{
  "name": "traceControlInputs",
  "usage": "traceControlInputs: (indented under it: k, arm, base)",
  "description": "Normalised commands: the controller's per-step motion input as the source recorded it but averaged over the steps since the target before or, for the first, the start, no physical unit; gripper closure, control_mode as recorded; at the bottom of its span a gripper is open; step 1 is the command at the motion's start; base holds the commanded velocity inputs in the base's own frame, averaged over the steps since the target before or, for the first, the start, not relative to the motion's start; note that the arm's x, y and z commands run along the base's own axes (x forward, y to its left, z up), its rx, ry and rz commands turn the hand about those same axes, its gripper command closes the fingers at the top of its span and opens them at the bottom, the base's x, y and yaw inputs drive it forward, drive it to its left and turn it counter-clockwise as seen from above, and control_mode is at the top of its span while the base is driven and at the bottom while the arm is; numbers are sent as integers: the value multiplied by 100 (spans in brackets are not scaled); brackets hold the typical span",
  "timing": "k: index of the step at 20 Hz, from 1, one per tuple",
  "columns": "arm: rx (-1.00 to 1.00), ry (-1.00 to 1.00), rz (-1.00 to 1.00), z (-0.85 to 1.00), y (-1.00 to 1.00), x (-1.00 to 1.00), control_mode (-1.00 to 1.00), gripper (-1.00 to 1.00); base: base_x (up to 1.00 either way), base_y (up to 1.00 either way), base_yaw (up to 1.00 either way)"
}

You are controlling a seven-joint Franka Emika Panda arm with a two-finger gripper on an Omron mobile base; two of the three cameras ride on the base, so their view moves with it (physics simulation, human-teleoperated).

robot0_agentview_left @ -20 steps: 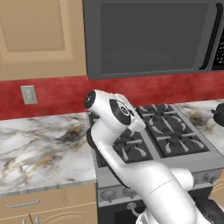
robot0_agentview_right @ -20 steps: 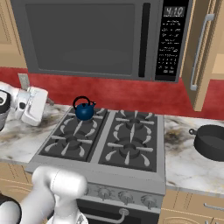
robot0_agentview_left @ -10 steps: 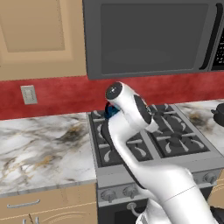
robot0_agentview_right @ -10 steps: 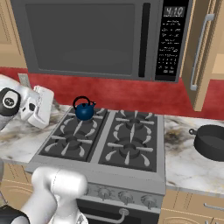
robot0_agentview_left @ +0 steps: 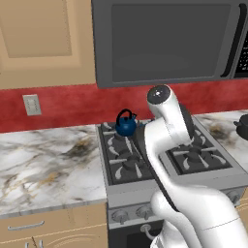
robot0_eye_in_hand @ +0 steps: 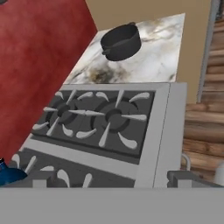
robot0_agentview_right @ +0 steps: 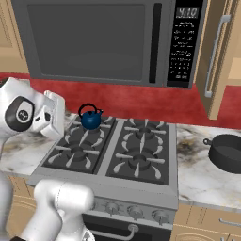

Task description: Pick the kettle from the cabinet and place it on a stove burner. Then pick the pot from the counter and place it on another stove burner. Finally, turn both burners on.

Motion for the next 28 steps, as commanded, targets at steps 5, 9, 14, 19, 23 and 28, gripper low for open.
traceControlInputs:
  k: [5,9,14,19,23,28]
  arm:
    - [3,0,13,1,-18,1,-100,-100]
    - [2,0,10,0,0,10,-100,-100]
    - [0,0,3,0,0,2,-100,-100]
    - [0,0,0,0,0,0,100,-100]
    - [0,0,0,0,0,0,100,-100]
    - [0,0,0,0,0,0,100,-100]
  base:
    - [0,0,0]
    - [0,0,0]
    - [0,0,0]
    - [-30,0,-3]
    - [-68,0,-7]
    - [-70,0,-8]
